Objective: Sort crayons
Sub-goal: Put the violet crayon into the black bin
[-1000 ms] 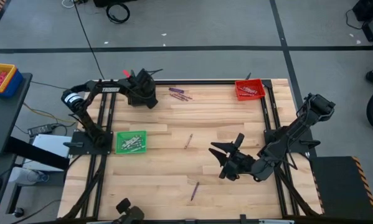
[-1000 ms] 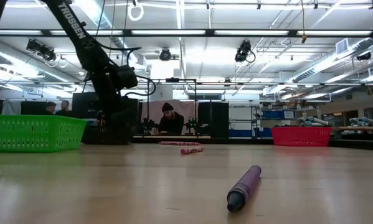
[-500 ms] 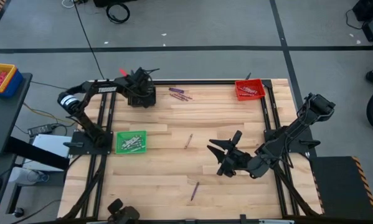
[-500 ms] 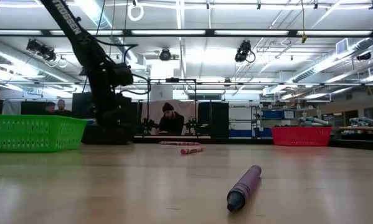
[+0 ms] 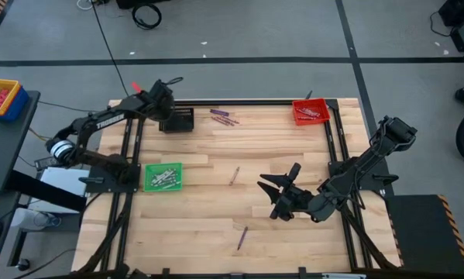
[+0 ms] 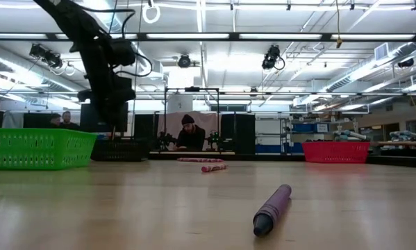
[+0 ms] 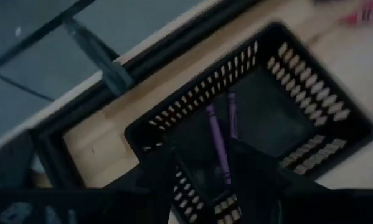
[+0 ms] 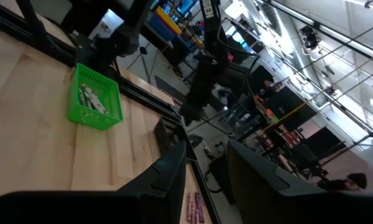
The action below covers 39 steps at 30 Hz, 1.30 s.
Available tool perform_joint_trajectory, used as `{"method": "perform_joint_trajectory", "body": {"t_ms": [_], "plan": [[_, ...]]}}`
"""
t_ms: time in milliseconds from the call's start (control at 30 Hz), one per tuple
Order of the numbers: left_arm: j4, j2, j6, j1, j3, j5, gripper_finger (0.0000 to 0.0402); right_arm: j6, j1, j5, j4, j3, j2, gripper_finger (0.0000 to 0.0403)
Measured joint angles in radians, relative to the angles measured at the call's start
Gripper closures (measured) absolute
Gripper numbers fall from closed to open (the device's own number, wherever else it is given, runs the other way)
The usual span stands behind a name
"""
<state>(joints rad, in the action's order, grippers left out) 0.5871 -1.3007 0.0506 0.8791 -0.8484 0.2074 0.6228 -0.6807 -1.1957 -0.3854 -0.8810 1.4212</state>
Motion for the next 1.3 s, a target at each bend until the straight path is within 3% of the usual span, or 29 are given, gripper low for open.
{"method": "perform_joint_trajectory", "body": {"t_ms": [200,300,600,1033,1300], "plan": [[-0.013,-0.003,0.306,0.009,0.057,-0.003,0.0249,-0.007,-0.007,0.074,-0.037,0.0,0.0,0.028],[-0.048,-0.024,0.376,0.028,0.115,-0.019,0.0249,-0.025,-0.021,0.088,-0.041,0.0,0.0,0.028],[-0.286,-0.029,0.383,0.08,0.214,-0.025,0.0249,-0.023,-0.028,0.091,-0.04,0.0,0.0,0.028],[-0.337,-0.027,0.387,0.127,0.214,0.0,0.0249,-0.022,-0.013,0.091,-0.04,0.0,0.0,0.028],[-0.379,-0.003,0.384,0.027,0.164,-0.192,0.0249,-0.022,-0.008,0.091,-0.039,0.0,0.0,0.028]]}}
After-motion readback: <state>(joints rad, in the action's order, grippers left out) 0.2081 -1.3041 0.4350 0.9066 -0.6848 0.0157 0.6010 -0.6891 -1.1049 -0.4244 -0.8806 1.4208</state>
